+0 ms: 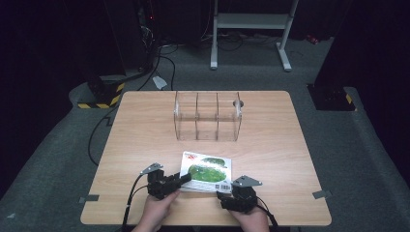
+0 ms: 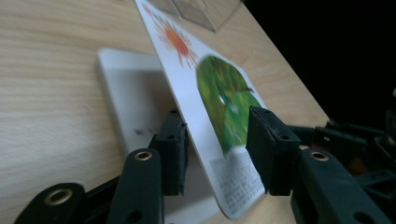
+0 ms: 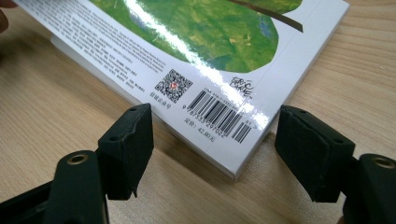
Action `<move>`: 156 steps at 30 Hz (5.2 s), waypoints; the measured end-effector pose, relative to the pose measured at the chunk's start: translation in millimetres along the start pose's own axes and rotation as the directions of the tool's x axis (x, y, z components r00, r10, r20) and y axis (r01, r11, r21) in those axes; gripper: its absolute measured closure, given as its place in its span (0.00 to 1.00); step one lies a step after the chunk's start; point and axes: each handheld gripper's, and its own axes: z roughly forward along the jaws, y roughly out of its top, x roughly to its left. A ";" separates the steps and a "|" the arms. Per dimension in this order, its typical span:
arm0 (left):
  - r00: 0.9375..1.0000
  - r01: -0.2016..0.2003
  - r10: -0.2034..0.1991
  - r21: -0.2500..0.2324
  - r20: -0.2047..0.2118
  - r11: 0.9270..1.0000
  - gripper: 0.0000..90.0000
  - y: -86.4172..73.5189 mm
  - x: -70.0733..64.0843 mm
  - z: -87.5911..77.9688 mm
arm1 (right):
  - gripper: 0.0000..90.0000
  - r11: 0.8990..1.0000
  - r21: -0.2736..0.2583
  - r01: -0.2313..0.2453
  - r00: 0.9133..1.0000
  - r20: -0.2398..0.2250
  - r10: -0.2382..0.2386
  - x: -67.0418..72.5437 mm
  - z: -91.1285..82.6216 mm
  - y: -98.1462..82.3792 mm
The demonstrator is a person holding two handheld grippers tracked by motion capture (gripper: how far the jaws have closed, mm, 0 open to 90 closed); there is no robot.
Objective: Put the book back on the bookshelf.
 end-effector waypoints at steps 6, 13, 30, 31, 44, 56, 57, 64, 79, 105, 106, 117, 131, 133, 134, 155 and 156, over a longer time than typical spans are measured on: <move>0.987 -0.138 0.141 0.037 -0.073 0.990 0.59 6.2 -4.5 3.7 | 0.33 1.000 0.003 0.014 1.000 0.008 -0.014 2.6 0.2 -0.5; 0.985 -0.151 0.155 0.063 -0.072 0.987 0.49 13.4 2.0 5.1 | 0.33 0.999 0.007 0.031 0.999 0.022 -0.032 4.1 0.5 -0.5; 0.988 -0.139 0.145 0.122 -0.046 0.983 0.56 31.3 21.9 24.2 | 0.34 1.000 0.003 0.023 1.000 0.014 -0.023 2.2 0.5 -0.1; 0.988 -0.142 0.148 0.117 -0.044 0.983 0.56 31.9 22.3 23.7 | 0.34 1.000 0.003 0.025 1.000 0.014 -0.025 2.3 0.6 -0.2; 0.948 -0.308 0.314 0.094 -0.057 0.947 0.71 25.8 10.8 11.9 | 0.32 1.000 0.000 -0.001 1.000 -0.011 0.001 -1.4 -0.6 -0.1; 0.906 -0.417 0.418 0.027 -0.073 0.908 0.72 15.1 0.3 0.8 | 0.31 1.000 -0.028 -0.014 1.000 -0.026 0.013 -3.9 -2.3 -0.1; 0.902 -0.425 0.425 0.024 -0.074 0.905 0.72 14.9 0.1 0.6 | 0.31 0.999 -0.026 -0.019 0.999 -0.028 0.018 -3.2 -3.0 -0.3; 0.897 -0.435 0.435 0.015 -0.081 0.900 0.72 13.9 -0.6 0.2 | 0.31 0.999 -0.045 -0.020 0.999 -0.046 0.018 -7.5 -5.9 -0.4; 0.868 -0.493 0.489 -0.025 -0.092 0.870 0.72 9.7 -4.4 -3.5 | 0.32 0.992 -0.101 -0.082 0.996 -0.053 0.077 -15.4 -10.8 6.8; 0.731 -0.681 0.672 -0.080 -0.119 0.727 0.73 3.9 -21.6 -12.1 | 0.28 0.987 -0.086 -0.136 0.989 -0.073 0.130 -20.8 -2.3 8.3; 0.730 -0.683 0.673 -0.089 -0.118 0.725 0.73 3.3 -22.5 -12.4 | 0.28 0.987 -0.084 -0.140 0.988 -0.077 0.134 -21.3 -0.9 8.9; 0.716 -0.698 0.689 -0.104 -0.116 0.708 0.74 2.3 -24.0 -14.4 | 0.25 0.981 -0.077 -0.179 0.980 -0.103 0.171 -25.6 3.9 13.0; 0.735 -0.678 0.669 -0.087 -0.111 0.730 0.74 1.9 -21.4 -11.7 | 0.25 0.978 -0.009 -0.208 0.969 -0.140 0.205 -27.7 12.0 17.6; 0.735 -0.678 0.669 -0.084 -0.109 0.731 0.74 1.9 -21.2 -11.9 | 0.26 0.978 -0.009 -0.209 0.969 -0.135 0.206 -27.0 11.7 17.6; 0.736 -0.677 0.668 -0.083 -0.109 0.732 0.75 1.8 -21.1 -11.8 | 0.29 0.977 -0.012 -0.211 0.969 -0.134 0.207 -27.6 10.9 17.5; 0.750 -0.661 0.655 -0.070 -0.095 0.747 0.78 2.1 -22.4 -11.2 | 0.46 0.981 -0.126 -0.149 0.989 -0.042 0.145 -22.5 -5.2 15.5; 0.748 -0.663 0.656 -0.073 -0.100 0.745 0.79 2.1 -23.5 -11.1 | 0.48 0.980 -0.141 -0.137 0.990 -0.028 0.135 -22.0 -7.5 15.6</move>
